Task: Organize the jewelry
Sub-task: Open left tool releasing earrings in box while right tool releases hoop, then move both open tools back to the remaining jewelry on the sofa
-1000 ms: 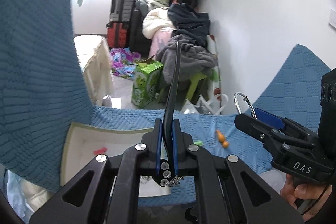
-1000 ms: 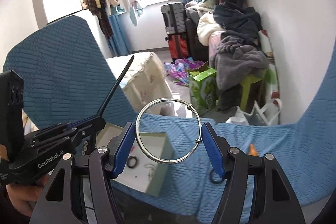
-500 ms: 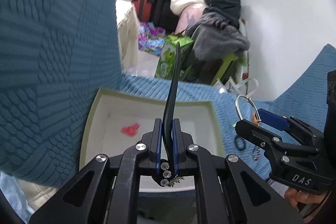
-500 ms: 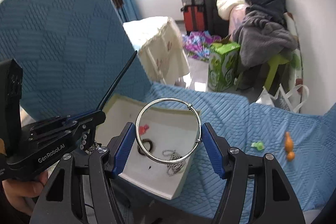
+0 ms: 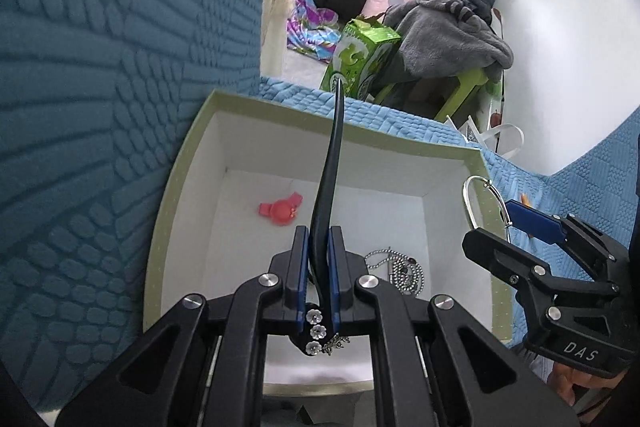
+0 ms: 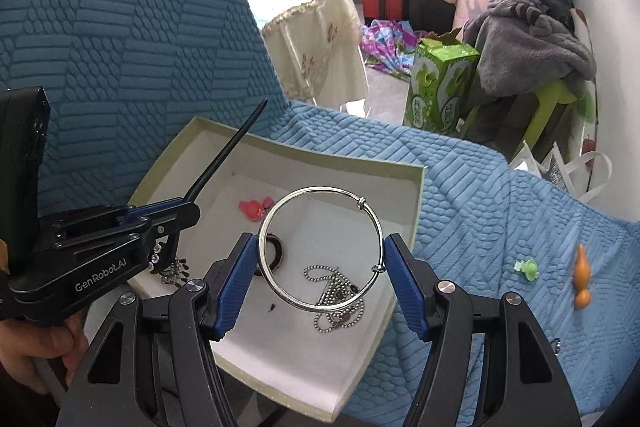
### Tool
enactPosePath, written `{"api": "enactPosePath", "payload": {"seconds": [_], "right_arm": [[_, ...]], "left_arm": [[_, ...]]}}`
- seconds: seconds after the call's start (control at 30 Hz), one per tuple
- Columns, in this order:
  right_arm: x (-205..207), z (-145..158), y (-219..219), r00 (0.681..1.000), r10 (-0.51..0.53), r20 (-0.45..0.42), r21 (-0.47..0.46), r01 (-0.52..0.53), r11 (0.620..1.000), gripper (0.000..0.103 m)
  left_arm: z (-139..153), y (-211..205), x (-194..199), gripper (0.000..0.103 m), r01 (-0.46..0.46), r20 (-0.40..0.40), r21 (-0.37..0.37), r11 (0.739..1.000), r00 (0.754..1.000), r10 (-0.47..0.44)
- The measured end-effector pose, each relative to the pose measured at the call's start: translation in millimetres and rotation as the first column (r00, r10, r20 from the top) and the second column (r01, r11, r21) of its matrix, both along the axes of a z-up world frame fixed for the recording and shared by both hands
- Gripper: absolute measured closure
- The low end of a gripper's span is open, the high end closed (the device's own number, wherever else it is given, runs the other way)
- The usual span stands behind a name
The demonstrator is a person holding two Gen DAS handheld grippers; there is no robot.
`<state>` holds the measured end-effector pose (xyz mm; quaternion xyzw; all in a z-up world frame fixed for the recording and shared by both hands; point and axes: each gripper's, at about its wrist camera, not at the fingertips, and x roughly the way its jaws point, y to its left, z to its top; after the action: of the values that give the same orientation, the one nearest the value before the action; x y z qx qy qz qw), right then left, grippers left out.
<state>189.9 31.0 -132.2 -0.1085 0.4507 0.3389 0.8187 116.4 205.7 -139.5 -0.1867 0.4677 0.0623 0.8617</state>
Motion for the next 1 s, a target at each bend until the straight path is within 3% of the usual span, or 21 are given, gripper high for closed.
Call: {"api": "enactPosePath", "payload": {"seconds": [0.3,0.4,0.47,0.5,0.77,1.0], "right_arm": [[0,2,-1,1.000,-0.009,-0.010,0.003,0.009,1.000,0.039],[-2,12,-8,1.000,-0.015,0.003,0.027,0.015,1.000,0.033],[-3,23,-14,1.000,-0.015,0.016,0.049,0.014,0.999,0.033],[-4,27,-17,1.000,-0.017,0.023,0.056,0.015,0.998,0.033],[-12,84,-53,0.993,-0.026,0.114,0.157,0.008,0.988,0.033],[-26,131,-86,0.974,-0.036,0.225,0.218,-0.015,0.976,0.033]], "left_arm": [[5,-2,1,0.093,-0.010,0.004,0.006,1.000,1.000,0.010],[12,-6,1,0.078,-0.013,-0.001,0.032,0.999,1.000,0.013],[20,-8,-2,0.051,-0.025,0.011,0.052,0.998,1.000,0.025],[27,-10,-5,0.049,-0.024,0.026,0.062,0.998,0.999,0.023],[77,-29,-18,0.049,-0.030,0.134,0.102,0.994,0.991,0.017],[129,-55,-35,0.049,-0.040,0.263,0.123,0.992,0.965,0.007]]}}
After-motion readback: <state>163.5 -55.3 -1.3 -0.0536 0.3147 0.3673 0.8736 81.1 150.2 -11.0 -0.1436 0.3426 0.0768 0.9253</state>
